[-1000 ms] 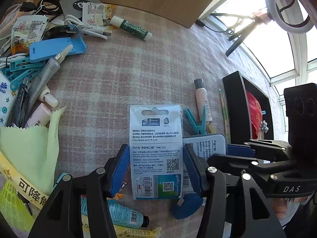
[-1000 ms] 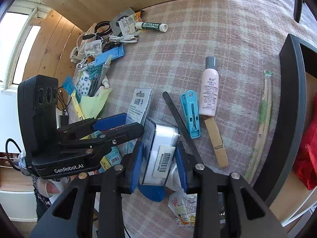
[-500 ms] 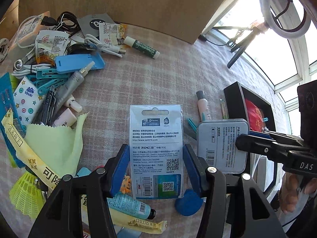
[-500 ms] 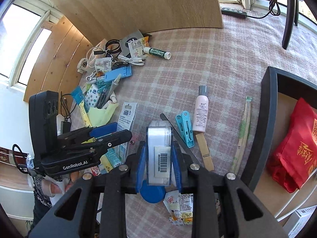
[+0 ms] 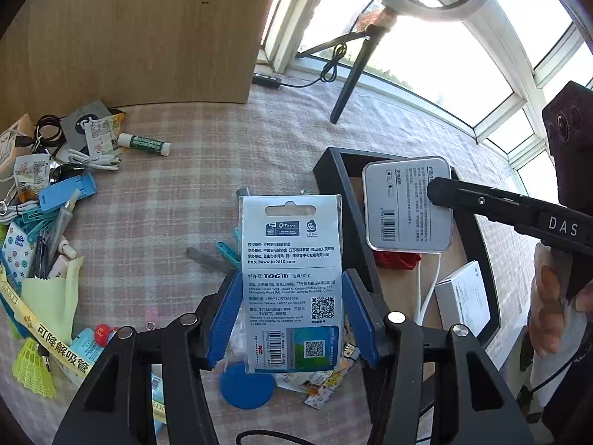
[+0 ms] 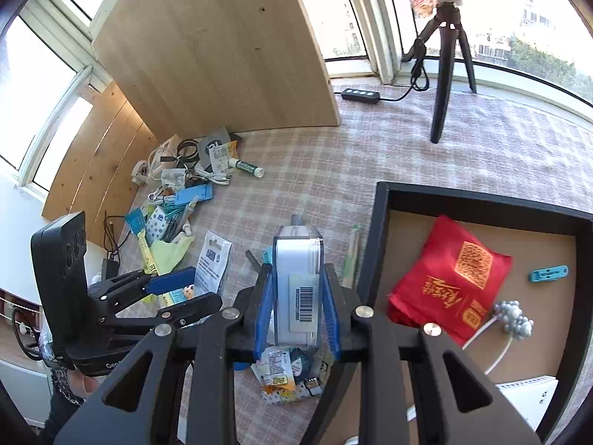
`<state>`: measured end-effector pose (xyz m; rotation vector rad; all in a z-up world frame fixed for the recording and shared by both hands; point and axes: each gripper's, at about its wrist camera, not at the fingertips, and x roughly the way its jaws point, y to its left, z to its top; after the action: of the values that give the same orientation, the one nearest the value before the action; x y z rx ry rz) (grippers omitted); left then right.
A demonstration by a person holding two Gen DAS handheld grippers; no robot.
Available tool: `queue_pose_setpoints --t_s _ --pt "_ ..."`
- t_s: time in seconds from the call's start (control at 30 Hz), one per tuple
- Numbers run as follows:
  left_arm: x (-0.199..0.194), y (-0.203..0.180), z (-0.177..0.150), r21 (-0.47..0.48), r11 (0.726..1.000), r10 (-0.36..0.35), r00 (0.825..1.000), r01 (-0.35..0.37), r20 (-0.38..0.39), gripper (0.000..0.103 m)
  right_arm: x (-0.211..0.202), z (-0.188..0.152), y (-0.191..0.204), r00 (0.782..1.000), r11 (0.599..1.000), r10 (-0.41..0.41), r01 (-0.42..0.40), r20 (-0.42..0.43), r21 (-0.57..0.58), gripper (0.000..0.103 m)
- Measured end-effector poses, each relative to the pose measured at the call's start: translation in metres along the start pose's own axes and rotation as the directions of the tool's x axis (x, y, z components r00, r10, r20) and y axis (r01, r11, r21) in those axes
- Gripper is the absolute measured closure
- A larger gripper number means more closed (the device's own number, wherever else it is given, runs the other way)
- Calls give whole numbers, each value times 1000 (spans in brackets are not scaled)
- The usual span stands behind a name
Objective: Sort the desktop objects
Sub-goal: 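Lower the card into the tray with the left tool while the right tool drops the silver box there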
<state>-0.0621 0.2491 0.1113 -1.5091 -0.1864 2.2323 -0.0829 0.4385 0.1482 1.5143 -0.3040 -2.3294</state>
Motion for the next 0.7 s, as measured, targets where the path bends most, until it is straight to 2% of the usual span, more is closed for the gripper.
queue_pose_setpoints --t_s 0.2,0.33,0.53,0.7 --pt "30 -80 -3 129 989 -67 996 73 -54 51 -44 -9 -76 990 986 -132 127 46 106 79" --pt "53 -124 -15 217 973 -57 992 80 -111 51 -62 -22 -127 975 962 -216 205 43 183 79" --pt "79 -146 -33 261 963 -24 983 72 -179 51 -68 -42 -195 973 920 -232 215 15 327 79" --pt "85 -148 -37 270 962 7 980 48 -197 50 -70 -54 -217 970 900 -242 223 3 376 79"
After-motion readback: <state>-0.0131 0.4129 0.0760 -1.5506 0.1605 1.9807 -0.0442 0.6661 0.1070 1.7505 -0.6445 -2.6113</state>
